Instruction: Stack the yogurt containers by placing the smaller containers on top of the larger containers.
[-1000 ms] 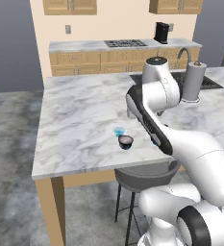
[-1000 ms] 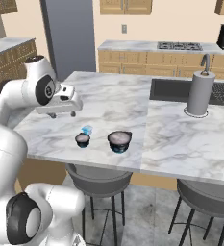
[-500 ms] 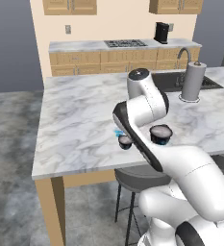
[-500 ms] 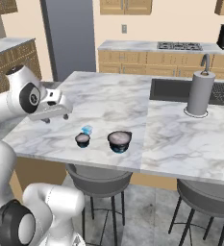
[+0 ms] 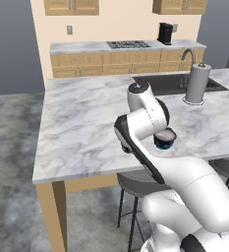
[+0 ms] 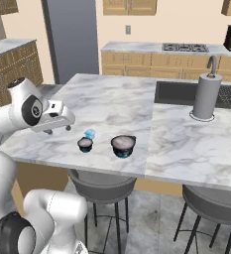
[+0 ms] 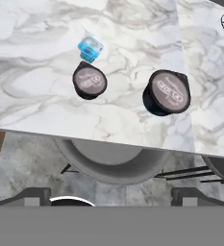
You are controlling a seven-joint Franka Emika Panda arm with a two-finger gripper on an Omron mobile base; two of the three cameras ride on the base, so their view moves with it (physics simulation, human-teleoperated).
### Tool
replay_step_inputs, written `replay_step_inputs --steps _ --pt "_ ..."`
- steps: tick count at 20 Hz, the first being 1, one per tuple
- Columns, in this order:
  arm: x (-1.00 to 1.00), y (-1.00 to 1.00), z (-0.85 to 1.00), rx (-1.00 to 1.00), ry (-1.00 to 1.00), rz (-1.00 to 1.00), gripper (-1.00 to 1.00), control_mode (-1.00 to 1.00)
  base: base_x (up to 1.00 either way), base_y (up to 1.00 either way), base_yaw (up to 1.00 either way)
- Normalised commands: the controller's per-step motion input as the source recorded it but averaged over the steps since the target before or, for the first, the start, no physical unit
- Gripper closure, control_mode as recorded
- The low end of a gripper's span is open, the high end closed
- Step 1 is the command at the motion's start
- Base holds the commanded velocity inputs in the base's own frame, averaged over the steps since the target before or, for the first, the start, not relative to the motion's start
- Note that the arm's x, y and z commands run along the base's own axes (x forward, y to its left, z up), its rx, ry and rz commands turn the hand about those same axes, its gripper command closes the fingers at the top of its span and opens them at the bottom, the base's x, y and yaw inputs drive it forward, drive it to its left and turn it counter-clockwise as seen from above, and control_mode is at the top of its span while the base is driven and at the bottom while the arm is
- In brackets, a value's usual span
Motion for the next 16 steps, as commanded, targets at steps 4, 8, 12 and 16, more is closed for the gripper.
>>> replay_step_inputs --steps 4,8,12,16 --pt "0.16 0.01 -0.42 -0.05 0.01 0.00 -1.00 -1.00 0.00 0.00 0.00" --pt "0.29 0.06 -0.40 -0.07 0.03 0.00 -1.00 -1.00 0.00 0.00 0.00" --pt "0.37 0.03 -0.31 -0.06 0.01 0.00 -1.00 -1.00 0.00 0.00 0.00" --pt "0.34 0.07 -0.25 -0.03 0.02 0.00 -1.00 -1.00 0.00 0.00 0.00"
